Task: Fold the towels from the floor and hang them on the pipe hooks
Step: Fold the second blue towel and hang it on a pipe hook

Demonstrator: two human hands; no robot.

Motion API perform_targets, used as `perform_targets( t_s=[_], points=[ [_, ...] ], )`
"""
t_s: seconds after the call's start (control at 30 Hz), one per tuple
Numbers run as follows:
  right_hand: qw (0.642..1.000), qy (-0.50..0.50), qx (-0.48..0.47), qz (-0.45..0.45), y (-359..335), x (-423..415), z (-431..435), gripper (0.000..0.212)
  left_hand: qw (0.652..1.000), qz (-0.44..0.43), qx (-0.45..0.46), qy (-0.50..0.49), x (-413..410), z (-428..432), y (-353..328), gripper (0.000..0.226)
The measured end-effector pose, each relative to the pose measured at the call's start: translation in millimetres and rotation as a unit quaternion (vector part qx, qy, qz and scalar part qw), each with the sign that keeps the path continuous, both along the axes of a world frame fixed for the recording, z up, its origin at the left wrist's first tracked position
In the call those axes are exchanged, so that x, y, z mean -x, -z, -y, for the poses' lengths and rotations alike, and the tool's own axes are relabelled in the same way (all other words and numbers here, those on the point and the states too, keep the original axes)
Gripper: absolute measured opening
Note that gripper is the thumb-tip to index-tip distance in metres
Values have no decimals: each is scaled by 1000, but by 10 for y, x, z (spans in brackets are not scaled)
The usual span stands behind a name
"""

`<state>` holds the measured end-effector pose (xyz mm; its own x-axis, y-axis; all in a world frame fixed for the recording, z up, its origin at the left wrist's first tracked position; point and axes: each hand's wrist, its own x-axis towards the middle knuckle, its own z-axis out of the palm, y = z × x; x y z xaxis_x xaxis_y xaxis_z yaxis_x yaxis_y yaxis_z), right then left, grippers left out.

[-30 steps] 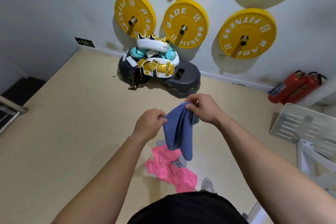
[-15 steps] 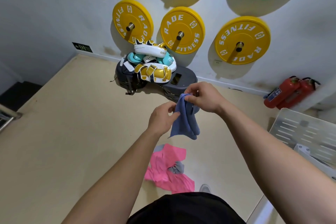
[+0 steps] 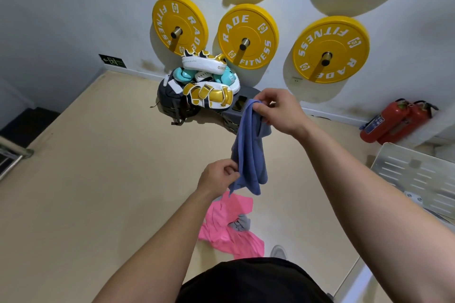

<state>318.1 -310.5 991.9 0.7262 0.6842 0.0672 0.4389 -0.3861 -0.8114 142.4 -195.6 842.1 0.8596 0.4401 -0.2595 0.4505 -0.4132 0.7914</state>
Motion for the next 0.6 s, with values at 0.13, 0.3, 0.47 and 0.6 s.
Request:
perform_targets(
  t_s=[0.13, 0.3, 0.47, 0.6],
  points=[
    [999, 20, -27, -28, -52, -59, 26, 9, 998, -31, -32, -45, 156, -58, 132, 16],
    [999, -9, -8, -41, -97, -65, 87, 9, 996, -33, -13, -81, 190, -59, 122, 29],
    [993, -105, 39, -23, -145, 63, 18, 8, 989, 87, -50, -109, -327, 41, -234, 34],
    [995, -85, 14, -42, -160, 5, 88, 10, 985, 77, -89, -123, -466, -12, -277, 39]
  ],
)
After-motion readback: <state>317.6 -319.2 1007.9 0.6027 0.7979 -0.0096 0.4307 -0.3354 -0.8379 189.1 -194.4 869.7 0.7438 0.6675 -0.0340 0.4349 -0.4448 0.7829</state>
